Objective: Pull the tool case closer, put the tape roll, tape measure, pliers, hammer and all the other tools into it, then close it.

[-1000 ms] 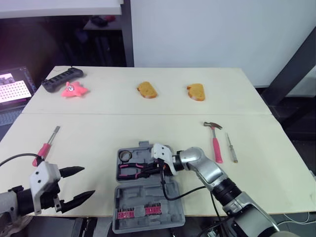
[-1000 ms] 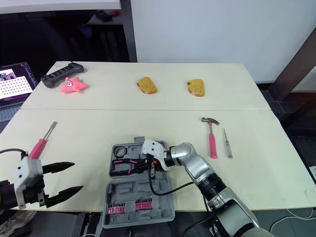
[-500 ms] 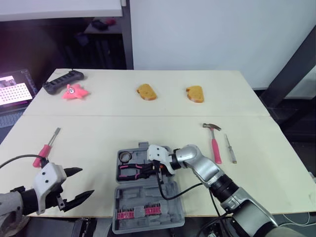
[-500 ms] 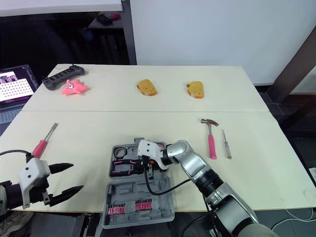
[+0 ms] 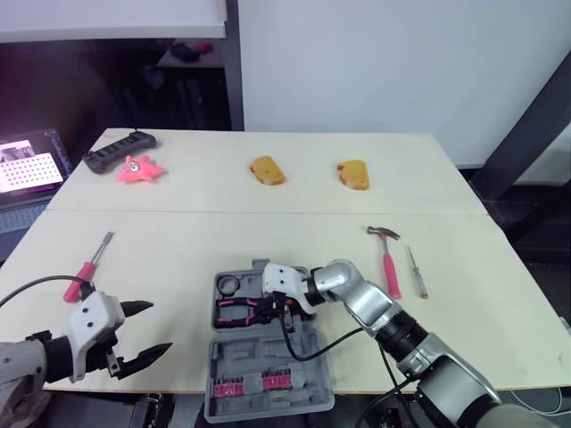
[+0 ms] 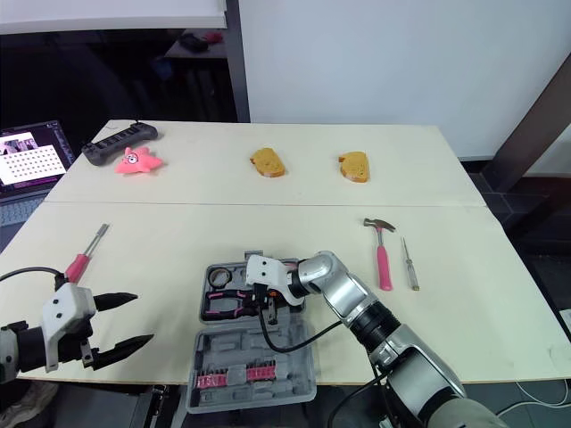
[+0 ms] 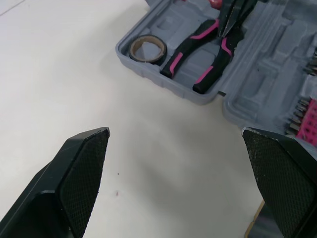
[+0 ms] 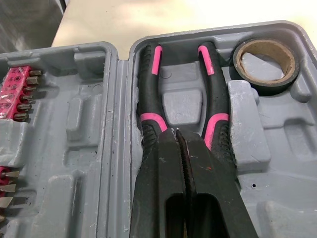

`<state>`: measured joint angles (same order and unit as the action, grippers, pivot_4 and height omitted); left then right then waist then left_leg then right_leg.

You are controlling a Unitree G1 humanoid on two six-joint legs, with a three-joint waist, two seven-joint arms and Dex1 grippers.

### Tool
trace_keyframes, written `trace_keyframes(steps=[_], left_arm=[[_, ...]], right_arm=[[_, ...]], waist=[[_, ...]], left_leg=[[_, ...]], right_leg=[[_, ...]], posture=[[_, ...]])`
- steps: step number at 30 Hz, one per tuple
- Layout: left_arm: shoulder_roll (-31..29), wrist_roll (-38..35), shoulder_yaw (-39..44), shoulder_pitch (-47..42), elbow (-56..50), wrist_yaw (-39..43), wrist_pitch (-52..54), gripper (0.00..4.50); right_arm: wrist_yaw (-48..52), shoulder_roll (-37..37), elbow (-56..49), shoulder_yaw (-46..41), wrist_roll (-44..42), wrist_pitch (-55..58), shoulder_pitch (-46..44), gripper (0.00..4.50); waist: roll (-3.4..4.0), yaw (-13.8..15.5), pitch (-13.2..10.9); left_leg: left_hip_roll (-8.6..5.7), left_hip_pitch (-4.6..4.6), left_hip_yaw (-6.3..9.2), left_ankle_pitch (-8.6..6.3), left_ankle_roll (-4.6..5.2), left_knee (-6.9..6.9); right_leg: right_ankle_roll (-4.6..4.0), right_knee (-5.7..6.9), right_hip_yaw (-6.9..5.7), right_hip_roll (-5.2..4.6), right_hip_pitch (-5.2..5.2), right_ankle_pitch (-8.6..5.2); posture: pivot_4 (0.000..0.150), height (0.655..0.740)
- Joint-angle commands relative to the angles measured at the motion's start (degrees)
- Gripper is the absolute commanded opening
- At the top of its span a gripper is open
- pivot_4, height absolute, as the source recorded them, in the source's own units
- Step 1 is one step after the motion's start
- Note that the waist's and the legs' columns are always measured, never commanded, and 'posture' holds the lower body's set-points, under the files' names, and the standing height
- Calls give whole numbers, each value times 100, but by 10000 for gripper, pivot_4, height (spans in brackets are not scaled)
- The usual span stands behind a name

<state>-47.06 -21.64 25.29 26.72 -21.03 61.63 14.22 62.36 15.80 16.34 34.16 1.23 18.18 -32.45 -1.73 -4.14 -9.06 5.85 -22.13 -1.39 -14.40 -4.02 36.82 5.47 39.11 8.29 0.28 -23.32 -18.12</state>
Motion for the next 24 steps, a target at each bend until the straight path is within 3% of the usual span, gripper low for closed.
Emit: trace_keyframes(steps=[1, 5, 12, 16, 19, 24], left_arm=[[-104, 55, -27, -28, -21, 65, -118, 45000], [-172, 39, -67, -120, 21, 125, -71, 45000], [-334, -213, -68, -346, 194, 289, 217, 45000], [-534, -193, -328, -488, 429, 741, 8, 45000], [-588, 36, -677, -639, 691, 968, -404, 36158], [-436, 418, -1406, -1131, 1217, 1058, -1049, 10422]], right_arm=[[-65, 290, 848, 571, 714, 364, 309, 501], [-27, 274, 869, 570, 684, 145, 306, 501], [237, 173, -219, -643, -472, -730, 354, 501], [711, 874, -1329, -1263, -1033, -601, 481, 501], [946, 1464, -1626, -1346, -977, -640, 539, 0], [1397, 2490, -1523, -1326, -624, -1072, 645, 0]], waist=[[1, -1, 4], [2, 2, 22], [-8, 13, -10], [10, 22, -75], [14, 13, -79], [16, 22, -85]], left_leg=[[0, 0, 0, 0, 0, 0], [0, 2, 0, 0, 0, -3], [-1, -18, -1, -1, 0, -6], [-1, -62, -3, 0, 0, -2], [-1, -98, -3, 0, 0, 3], [-1, -130, -6, 0, 0, 5]], right_leg=[[0, 0, 0, 0, 0, 0], [-1, -1, 0, 0, 0, -1], [-2, -1, 0, -3, -14, -3], [-1, 0, -1, -4, -31, -1], [1, 5, -2, -3, -69, 1], [2, 8, 1, 0, -109, 1]], posture=[[1500, 7150], [1500, 7150], [1500, 7150], [1500, 7150], [1500, 7150], [1500, 7150]])
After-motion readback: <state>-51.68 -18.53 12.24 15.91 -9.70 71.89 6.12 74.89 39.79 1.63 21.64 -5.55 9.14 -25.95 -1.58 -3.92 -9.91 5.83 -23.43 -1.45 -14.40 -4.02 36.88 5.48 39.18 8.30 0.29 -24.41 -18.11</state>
